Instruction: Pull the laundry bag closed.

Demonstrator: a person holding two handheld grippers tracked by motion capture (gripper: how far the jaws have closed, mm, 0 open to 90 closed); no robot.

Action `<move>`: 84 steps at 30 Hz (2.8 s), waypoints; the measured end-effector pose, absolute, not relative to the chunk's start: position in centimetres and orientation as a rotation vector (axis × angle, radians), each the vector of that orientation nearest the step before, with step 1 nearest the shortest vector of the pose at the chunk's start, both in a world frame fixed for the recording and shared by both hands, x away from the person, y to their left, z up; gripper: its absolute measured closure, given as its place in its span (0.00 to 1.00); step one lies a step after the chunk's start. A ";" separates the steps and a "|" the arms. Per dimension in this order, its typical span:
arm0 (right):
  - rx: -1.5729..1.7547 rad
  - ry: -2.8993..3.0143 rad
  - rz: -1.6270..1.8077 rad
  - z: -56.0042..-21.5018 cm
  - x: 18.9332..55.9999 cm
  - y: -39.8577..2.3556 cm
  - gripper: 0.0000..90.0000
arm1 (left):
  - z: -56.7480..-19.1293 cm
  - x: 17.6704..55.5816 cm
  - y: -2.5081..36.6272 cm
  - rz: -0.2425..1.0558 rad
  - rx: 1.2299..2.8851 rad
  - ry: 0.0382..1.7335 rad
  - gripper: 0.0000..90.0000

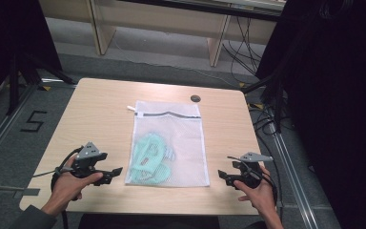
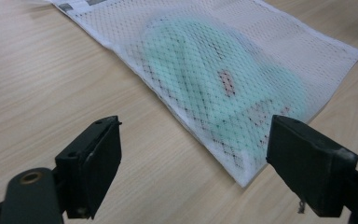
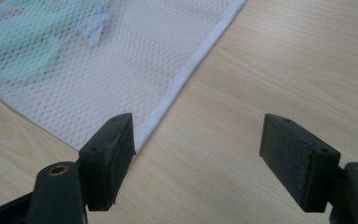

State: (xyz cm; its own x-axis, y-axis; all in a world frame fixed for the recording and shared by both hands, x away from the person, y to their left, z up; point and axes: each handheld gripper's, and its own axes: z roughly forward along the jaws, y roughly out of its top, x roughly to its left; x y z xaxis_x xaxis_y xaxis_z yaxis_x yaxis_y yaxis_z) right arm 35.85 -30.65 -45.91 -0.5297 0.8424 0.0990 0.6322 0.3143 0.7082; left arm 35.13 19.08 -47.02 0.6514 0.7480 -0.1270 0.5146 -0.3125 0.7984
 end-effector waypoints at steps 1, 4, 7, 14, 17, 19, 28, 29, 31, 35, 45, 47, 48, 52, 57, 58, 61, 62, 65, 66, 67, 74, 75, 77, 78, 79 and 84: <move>1.331 2.296 1.034 -45.9 35.8 -30.6 0.30 | -47.0 35.1 19.1 0.336 1.990 0.985 0.19; 1.287 2.285 1.013 -46.0 36.0 -30.9 0.30 | -47.2 35.1 18.8 0.328 2.018 0.990 0.20; 1.286 2.313 1.004 -45.9 36.0 -30.9 0.28 | -47.3 35.2 18.7 0.345 2.019 0.985 0.22; 1.272 2.284 0.994 -46.0 35.9 -30.7 0.26 | -47.3 35.3 18.7 0.364 2.026 0.995 0.24; 1.225 2.292 0.985 -46.0 36.1 -30.9 0.26 | -47.3 35.3 18.6 0.365 2.036 0.975 0.24; 1.248 2.282 0.996 -46.0 36.1 -30.7 0.26 | -47.2 35.3 18.4 0.362 2.033 0.982 0.27; 1.105 2.320 1.010 -45.9 37.2 -29.6 0.51 | -47.4 35.3 16.3 0.330 2.062 0.913 0.46; 1.073 2.331 1.001 -45.8 37.4 -29.4 0.54 | -47.6 35.4 16.1 0.324 2.062 0.907 0.48; 1.046 2.358 1.013 -45.9 37.6 -28.8 0.61 | -47.7 35.5 15.6 0.329 2.065 0.874 0.51; 0.994 2.396 1.044 -45.9 38.1 -27.5 0.77 | -47.8 35.7 14.4 0.340 2.111 0.802 0.61; 0.838 2.533 0.993 -47.1 40.1 -24.0 0.98 | -49.0 36.8 11.7 0.258 2.175 0.757 0.89; 0.823 2.545 0.964 -47.5 40.4 -23.4 0.99 | -49.1 37.0 11.4 0.264 2.180 0.734 0.93; 0.821 2.553 0.961 -47.6 40.5 -23.1 0.99 | -49.2 37.1 11.3 0.257 2.174 0.745 0.93; 0.789 2.598 0.900 -48.4 41.0 -22.1 1.00 | -49.5 37.5 10.8 0.245 2.164 0.766 0.96; 0.814 2.646 0.823 -49.2 41.2 -21.3 1.00 | -50.0 37.9 10.7 0.247 2.196 0.768 0.97; 0.804 2.653 0.819 -49.2 41.3 -21.3 1.00 | -50.0 38.0 10.8 0.251 2.203 0.760 0.97; 0.822 2.662 0.794 -49.6 41.2 -21.3 1.00 | -50.2 38.0 10.8 0.239 2.205 0.791 0.97; 0.825 2.663 0.792 -49.5 41.2 -21.4 1.00 | -50.2 38.1 10.9 0.245 2.215 0.774 0.97; 0.833 2.663 0.780 -49.5 41.1 -21.4 1.00 | -50.3 38.2 10.8 0.238 2.212 0.802 0.98; 0.833 2.663 0.780 -49.5 41.1 -21.4 1.00 | -50.4 38.4 10.9 0.250 2.224 0.785 0.98; 0.819 2.673 0.760 -49.4 41.1 -21.4 1.00 | -50.4 38.5 10.8 0.234 2.221 0.809 0.99; 0.785 2.704 0.749 -49.2 40.5 -21.1 1.00 | -50.6 39.3 11.3 0.281 2.259 0.811 0.99; 0.785 2.704 0.749 -49.2 40.5 -21.1 1.00 | -50.7 39.4 11.3 0.281 2.259 0.813 0.99; 0.759 2.722 0.743 -49.3 40.2 -20.8 1.00 | -50.6 39.8 11.4 0.283 2.264 0.806 0.99; 0.759 2.722 0.743 -49.3 40.2 -20.8 1.00 | -50.7 39.9 11.4 0.280 2.260 0.826 0.99; 0.735 2.730 0.735 -49.2 40.2 -20.6 1.00 | -50.6 40.1 11.4 0.291 2.270 0.813 0.99; 0.731 2.746 0.751 -49.3 39.9 -20.2 1.00 | -50.7 41.0 11.7 0.308 2.264 0.838 0.99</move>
